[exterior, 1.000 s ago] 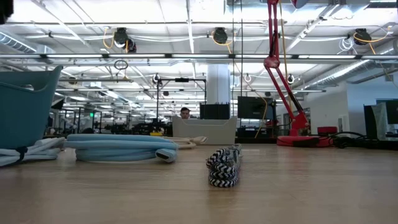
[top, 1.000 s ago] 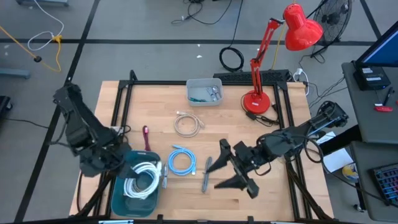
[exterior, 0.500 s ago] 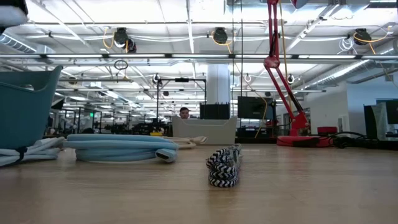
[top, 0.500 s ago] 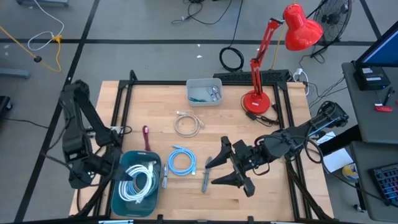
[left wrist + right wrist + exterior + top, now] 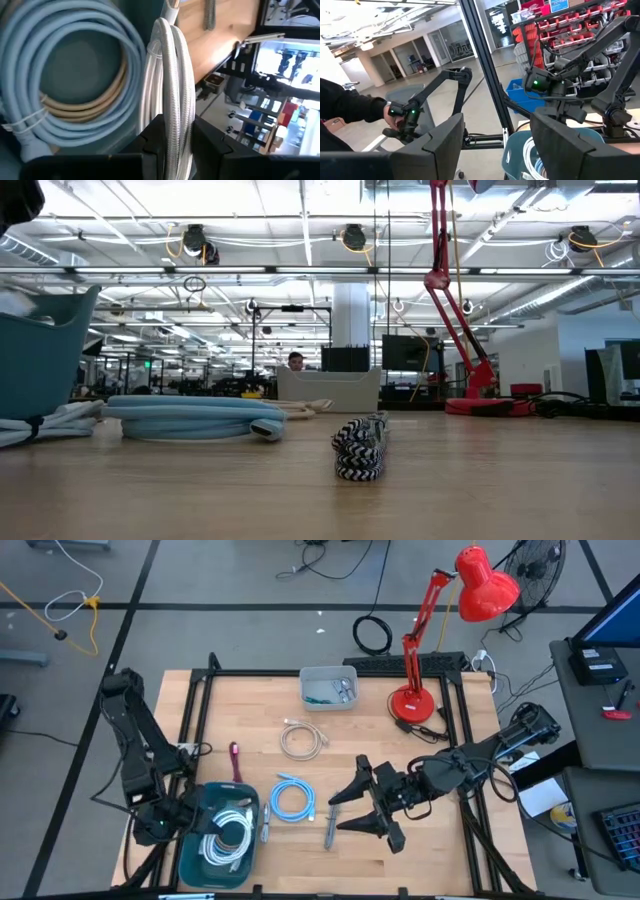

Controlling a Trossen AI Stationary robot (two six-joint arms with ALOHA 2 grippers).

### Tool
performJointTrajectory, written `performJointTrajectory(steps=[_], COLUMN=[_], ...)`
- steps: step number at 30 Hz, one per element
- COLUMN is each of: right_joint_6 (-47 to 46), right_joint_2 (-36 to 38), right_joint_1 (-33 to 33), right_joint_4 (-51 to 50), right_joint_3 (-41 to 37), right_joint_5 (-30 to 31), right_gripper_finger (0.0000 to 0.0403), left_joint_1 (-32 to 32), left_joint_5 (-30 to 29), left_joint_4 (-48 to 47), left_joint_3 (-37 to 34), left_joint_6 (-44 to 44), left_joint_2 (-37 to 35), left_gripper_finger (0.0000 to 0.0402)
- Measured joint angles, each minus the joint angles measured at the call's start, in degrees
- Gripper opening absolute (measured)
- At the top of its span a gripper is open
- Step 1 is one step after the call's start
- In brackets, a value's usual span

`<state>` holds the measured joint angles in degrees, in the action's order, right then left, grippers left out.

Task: Pick & Place USB Port
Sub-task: Put the white HDMI cable into the blue bin, then put the black white charger cable into the gray bin

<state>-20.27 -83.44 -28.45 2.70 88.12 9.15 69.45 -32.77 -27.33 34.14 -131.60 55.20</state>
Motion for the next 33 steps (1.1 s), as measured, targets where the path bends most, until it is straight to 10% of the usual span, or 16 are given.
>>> performJointTrajectory(steps=[21,33], right_joint_6=[0.0,0.0], right_joint_2=[0.0,0.0], right_joint_1=[0.4,0.4], right_joint_4=[0.0,0.0], right_joint_3=[0.0,0.0], right_joint_5=[0.0,0.0], right_gripper_finger=[0.0217,0.0216], left_joint_1=[-5.8,-13.4], left_joint_5=[15.7,17.3], left_joint_4=[-8.2,-36.5], left_joint_3=[-2.4,15.4], left_joint_6=[-0.5,10.2], left_joint_2=[-0.3,-0.2], left_gripper_finger=[0.0167,0.0161])
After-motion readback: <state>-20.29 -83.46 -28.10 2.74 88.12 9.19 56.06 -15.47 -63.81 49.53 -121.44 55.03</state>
